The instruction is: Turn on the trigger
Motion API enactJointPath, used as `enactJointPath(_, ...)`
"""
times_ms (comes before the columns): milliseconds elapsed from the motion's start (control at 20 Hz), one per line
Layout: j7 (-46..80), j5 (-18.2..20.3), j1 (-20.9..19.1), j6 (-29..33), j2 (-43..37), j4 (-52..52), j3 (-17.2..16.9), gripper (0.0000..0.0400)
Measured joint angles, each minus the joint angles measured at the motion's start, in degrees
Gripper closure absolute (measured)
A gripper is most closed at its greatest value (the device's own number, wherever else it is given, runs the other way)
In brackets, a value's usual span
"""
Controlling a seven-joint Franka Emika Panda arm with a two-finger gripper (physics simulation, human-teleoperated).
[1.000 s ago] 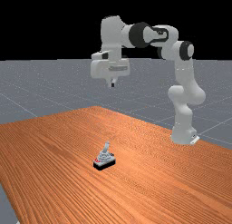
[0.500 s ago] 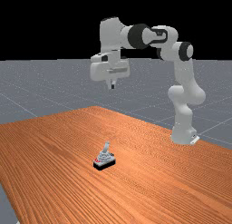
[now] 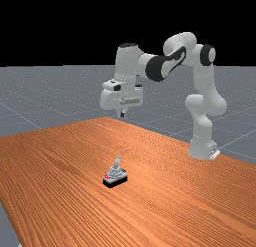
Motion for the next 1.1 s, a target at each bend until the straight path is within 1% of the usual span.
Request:
enactJointPath(50, -0.57, 1.13, -0.2, 1.99, 0.35, -1.51, 0.09, 0.04)
enactJointPath(150, -0.74, 1.71, -0.2, 4.72, 1.08, -3.56, 0.08, 0.04)
enactJointPath(200, -2.08, 3.87, -0.71, 6.1, 1.37, -4.46, 0.4, 0.04)
enactJointPath(250, 0.04, 5.63, -0.81, 6.81, 1.75, -4.96, 0.34, 0.04)
enactJointPath(300, -0.47, 1.92, -0.13, 7.35, 2.03, -5.45, 0.01, 0.04)
enactJointPath(350, -0.37, 5.35, -0.78, 8.3, 2.28, -5.96, 0.35, 0.04)
enactJointPath(550, 8.97, 5.57, 0.31, 12.71, 4.56, -8.24, -0.87, 0.04)
enactJointPath(600, 9.35, 5.57, 0.4, 14.2, 5.37, -8.96, -0.98, 0.04)
enactJointPath(700, 5.97, 5.38, 0.03, 17.13, 6.89, -10.32, -0.59, 0.04)
enactJointPath(750, 1.29, 5.33, -0.58, 13.8, 8.91, -7.83, 0.12, 0.04)
enactJointPath(800, 1.36, 5.3, -0.59, 15.09, 9.32, -8.49, 0.11, 0.04)
enactJointPath(850, -2.9, 10.61, -2.81, 19.27, 8.96, -11.04, 2.09, 0.04)
enactJointPath(900, -3.47, 11.26, -3.19, 20.04, 9.61, -11.28, 2.42, 0.04)
enactJointPath(1000, -7.81, 16.26, -5.75, 20.47, 11.36, -11.16, 4.72, 0.04)
enactJointPath(1050, -7.73, 16.09, -5.85, 21.39, 11.88, -11.43, 4.77, 0.04)
enactJointPath(1100, -6.56, 14.67, -5.31, 22.5, 12.15, -11.82, 4.22, 0.04)
